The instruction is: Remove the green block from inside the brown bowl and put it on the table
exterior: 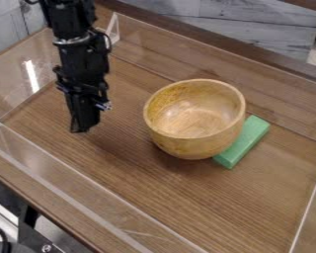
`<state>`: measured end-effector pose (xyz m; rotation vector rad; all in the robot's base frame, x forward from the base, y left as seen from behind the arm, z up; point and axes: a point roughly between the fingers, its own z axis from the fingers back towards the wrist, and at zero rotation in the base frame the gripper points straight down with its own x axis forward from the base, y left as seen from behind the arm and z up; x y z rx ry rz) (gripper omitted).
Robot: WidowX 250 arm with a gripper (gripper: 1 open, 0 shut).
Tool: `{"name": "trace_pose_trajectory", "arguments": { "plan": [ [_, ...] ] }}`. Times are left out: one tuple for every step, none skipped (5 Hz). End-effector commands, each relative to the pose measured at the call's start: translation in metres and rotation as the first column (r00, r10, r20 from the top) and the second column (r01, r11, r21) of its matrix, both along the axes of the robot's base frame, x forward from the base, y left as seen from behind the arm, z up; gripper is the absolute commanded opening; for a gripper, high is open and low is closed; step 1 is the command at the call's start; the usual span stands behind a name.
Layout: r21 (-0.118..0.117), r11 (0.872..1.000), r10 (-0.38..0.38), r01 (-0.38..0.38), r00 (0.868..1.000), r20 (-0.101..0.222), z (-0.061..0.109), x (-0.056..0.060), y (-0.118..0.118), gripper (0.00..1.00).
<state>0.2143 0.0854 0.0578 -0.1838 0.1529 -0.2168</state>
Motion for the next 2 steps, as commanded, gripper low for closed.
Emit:
{"name": "trace_pose_trajectory", "arguments": {
  "plan": [
    [0.031,0.999,-0.012,0.010,0.998,0.069,0.0121,0.0070,-0.0002,0.00],
    [0.030,0.999,-0.014,0.012,0.997,0.074,0.0094,0.0072,-0.0023,0.00]
  ]
}}
